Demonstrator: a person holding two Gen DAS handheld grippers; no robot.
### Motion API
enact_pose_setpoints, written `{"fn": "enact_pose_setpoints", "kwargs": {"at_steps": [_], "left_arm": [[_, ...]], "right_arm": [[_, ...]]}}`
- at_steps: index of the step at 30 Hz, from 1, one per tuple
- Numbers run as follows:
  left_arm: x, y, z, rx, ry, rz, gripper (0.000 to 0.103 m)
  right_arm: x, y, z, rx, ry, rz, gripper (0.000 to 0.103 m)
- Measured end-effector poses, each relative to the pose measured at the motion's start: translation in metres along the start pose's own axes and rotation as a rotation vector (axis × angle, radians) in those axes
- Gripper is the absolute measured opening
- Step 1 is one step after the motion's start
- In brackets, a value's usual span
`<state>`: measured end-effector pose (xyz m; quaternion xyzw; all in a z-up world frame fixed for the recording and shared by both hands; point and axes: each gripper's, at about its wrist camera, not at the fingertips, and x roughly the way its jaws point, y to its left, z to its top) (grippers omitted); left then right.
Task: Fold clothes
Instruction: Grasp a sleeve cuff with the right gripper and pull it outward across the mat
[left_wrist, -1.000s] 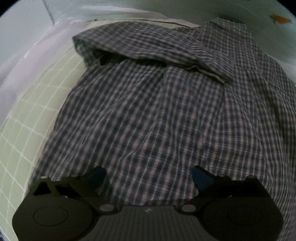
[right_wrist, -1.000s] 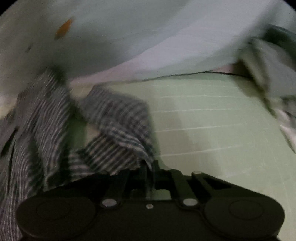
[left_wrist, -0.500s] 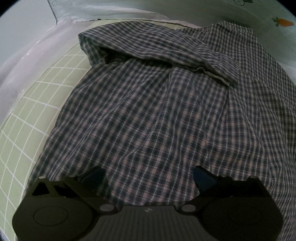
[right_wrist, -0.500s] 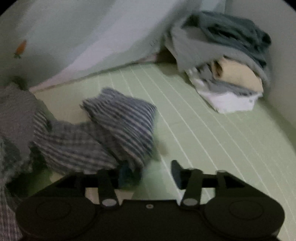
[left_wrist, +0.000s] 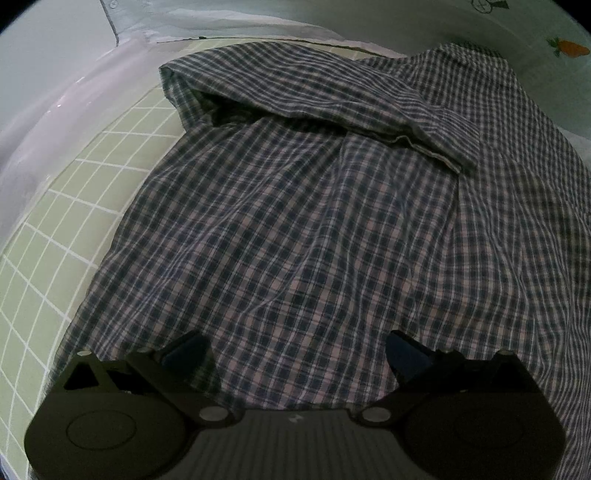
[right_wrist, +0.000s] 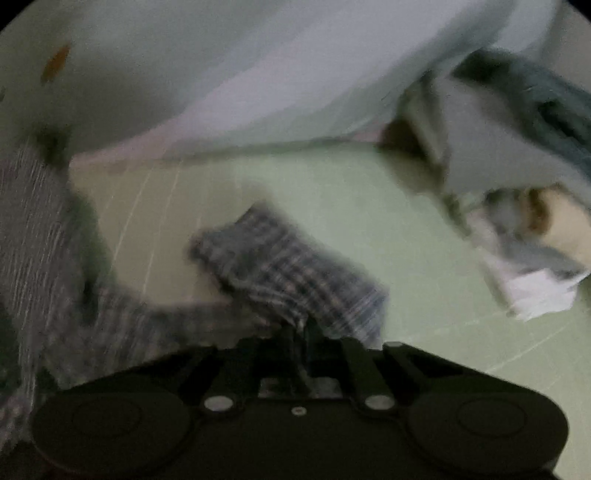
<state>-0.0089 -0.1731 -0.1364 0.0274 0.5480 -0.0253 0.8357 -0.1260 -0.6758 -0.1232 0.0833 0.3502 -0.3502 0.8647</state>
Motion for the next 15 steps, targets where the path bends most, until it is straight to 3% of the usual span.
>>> {"fn": "enact_pose_setpoints", "kwargs": {"at_steps": [5,8,12,14,15], "left_arm": [[0.000,0.000,0.000,-0.001,-0.002,0.000,0.103],[0.001,0.002,0.000,-0.003,-0.008,0.000,0.103],[0.002,0.002,0.000,-0.006,-0.010,0.001,0.103],[0.002,0.003,0.001,-0.005,-0.006,0.001,0.103],[0.002,0.004,0.001,-0.005,-0.005,0.000,0.103]], "right_arm": [[-0.064,-0.073,0.010,0.275,-0.295,-0.140,0.005],[-0.085,-0.109,-0.015,0.450,-0.326,-0.186,0.009],[-0.065,-0.128,-0.068,0.573,-0.106,-0.237,0.037],[-0.055,-0.134,-0.092,0.643,-0.011,-0.239,0.038],[-0.055,-0.134,-0.099,0.662,0.000,-0.243,0.043]]}}
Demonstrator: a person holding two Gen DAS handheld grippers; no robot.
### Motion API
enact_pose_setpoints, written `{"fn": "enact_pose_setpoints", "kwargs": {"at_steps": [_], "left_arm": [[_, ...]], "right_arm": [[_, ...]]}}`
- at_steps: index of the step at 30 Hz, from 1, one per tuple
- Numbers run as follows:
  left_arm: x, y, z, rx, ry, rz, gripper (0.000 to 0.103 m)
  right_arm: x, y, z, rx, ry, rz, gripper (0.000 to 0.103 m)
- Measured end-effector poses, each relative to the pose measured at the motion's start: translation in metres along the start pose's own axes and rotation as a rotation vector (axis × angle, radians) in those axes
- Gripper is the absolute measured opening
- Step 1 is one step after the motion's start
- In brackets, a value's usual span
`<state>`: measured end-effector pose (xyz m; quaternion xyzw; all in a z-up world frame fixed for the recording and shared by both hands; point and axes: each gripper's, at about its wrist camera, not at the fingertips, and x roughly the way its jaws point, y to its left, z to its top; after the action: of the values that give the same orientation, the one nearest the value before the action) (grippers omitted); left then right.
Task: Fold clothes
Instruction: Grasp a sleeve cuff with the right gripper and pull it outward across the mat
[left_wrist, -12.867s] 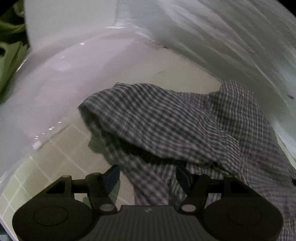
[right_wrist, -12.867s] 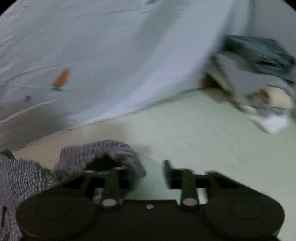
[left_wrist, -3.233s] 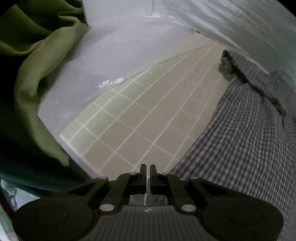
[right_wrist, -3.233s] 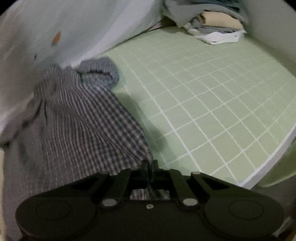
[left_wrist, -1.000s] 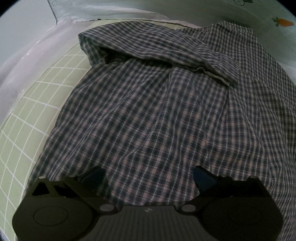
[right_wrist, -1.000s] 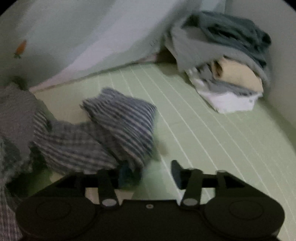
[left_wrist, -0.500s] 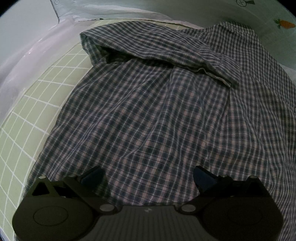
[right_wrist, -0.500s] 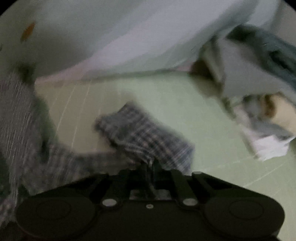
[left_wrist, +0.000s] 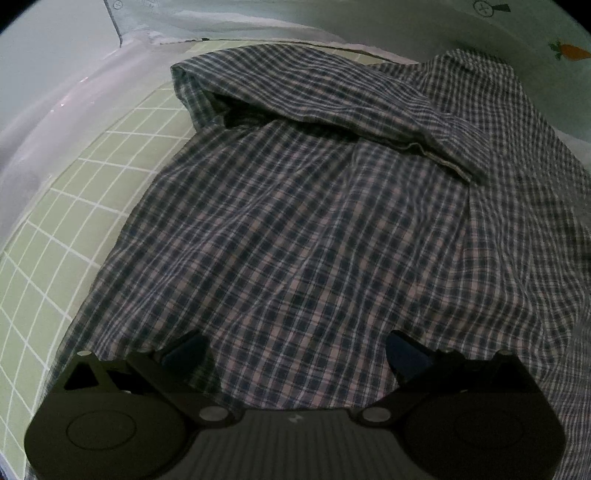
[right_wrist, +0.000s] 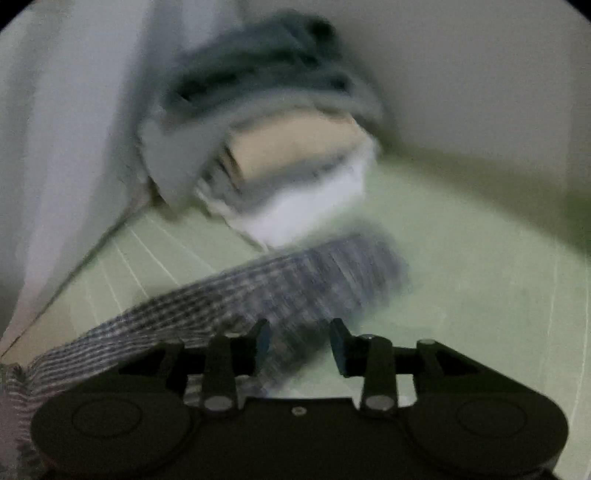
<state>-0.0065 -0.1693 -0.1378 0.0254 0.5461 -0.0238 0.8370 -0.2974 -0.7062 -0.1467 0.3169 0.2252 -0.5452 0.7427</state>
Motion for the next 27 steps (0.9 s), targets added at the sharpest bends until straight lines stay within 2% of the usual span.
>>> {"fn": "enact_pose_setpoints", "kwargs": {"at_steps": [3,8,11,12,13,14,15,16,17,20,21,23,24,25,27], "left_arm": [[-0.001,-0.001,0.001,-0.001,0.002,0.001,0.103],[-0.002,-0.001,0.000,-0.005,-0.001,0.002,0.103],[-0.003,0.000,-0.001,-0.007,-0.003,0.003,0.103],[-0.002,0.001,-0.001,-0.007,-0.003,0.003,0.103],[-0.002,0.001,-0.001,-0.008,-0.003,0.003,0.103],[-0.002,0.001,-0.001,-0.009,-0.004,0.003,0.103],[-0.002,0.001,-0.001,-0.009,-0.004,0.004,0.103],[-0.002,0.001,0.000,-0.010,-0.005,0.004,0.103],[-0.002,0.001,0.000,-0.011,-0.005,0.004,0.103],[-0.001,0.002,0.001,-0.011,-0.004,0.003,0.103],[-0.001,0.003,0.001,-0.011,-0.005,0.002,0.103],[-0.001,0.004,0.002,-0.013,-0.002,0.003,0.103],[-0.001,0.005,0.002,-0.013,0.000,0.004,0.103],[-0.002,0.005,0.002,-0.016,0.003,0.007,0.103],[-0.004,0.007,0.000,-0.023,0.010,0.020,0.103]], "right_arm": [[0.003,-0.005,-0.005,0.032,0.012,-0.027,0.061],[0.019,0.000,-0.002,-0.005,0.036,-0.062,0.066],[0.028,-0.002,-0.001,-0.026,0.064,-0.066,0.058],[0.031,0.000,0.000,-0.047,0.064,-0.072,0.052],[0.033,0.002,0.000,-0.071,0.063,-0.081,0.041],[0.034,0.003,0.001,-0.096,0.062,-0.089,0.034],[0.035,0.004,0.002,-0.117,0.060,-0.095,0.021],[0.037,0.003,0.003,-0.135,0.054,-0.098,0.013],[0.040,0.001,0.004,-0.145,0.046,-0.104,0.009],[0.046,-0.008,0.013,-0.127,0.037,-0.123,0.007],[0.047,-0.007,0.016,-0.125,0.048,-0.127,0.009],[0.048,-0.005,0.020,-0.124,0.064,-0.140,0.021],[0.045,-0.003,0.018,-0.132,0.061,-0.151,0.038],[0.040,0.000,0.016,-0.139,0.051,-0.155,0.049],[0.024,0.005,0.008,-0.124,0.032,-0.119,0.057]]}}
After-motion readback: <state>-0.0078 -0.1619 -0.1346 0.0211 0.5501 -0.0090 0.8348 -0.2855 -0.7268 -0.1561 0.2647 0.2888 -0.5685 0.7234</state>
